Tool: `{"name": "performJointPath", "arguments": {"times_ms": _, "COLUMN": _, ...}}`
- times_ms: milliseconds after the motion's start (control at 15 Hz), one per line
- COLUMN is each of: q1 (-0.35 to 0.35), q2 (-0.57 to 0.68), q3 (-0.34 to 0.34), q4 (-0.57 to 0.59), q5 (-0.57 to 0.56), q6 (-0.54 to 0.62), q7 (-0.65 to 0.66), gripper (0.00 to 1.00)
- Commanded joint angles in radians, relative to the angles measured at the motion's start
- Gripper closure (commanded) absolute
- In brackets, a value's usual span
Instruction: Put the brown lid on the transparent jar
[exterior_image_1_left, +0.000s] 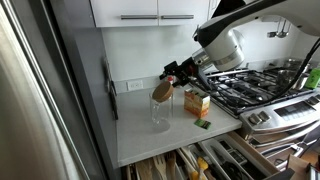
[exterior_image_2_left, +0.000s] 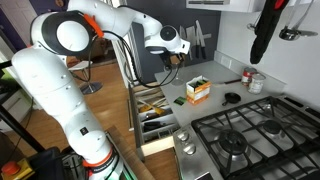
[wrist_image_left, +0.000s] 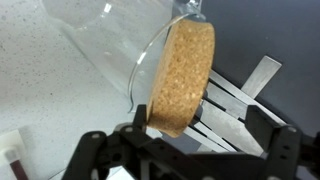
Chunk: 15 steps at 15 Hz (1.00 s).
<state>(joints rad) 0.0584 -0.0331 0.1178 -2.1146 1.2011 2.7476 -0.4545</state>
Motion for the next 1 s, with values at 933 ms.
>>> {"name": "performJointPath", "arguments": {"times_ms": 933, "q1": -0.001, "q2": 0.0, "q3": 0.002, "q4": 0.0, "q5": -0.305, "q6": 0.05, "q7": 0.058, "gripper": 0.0}}
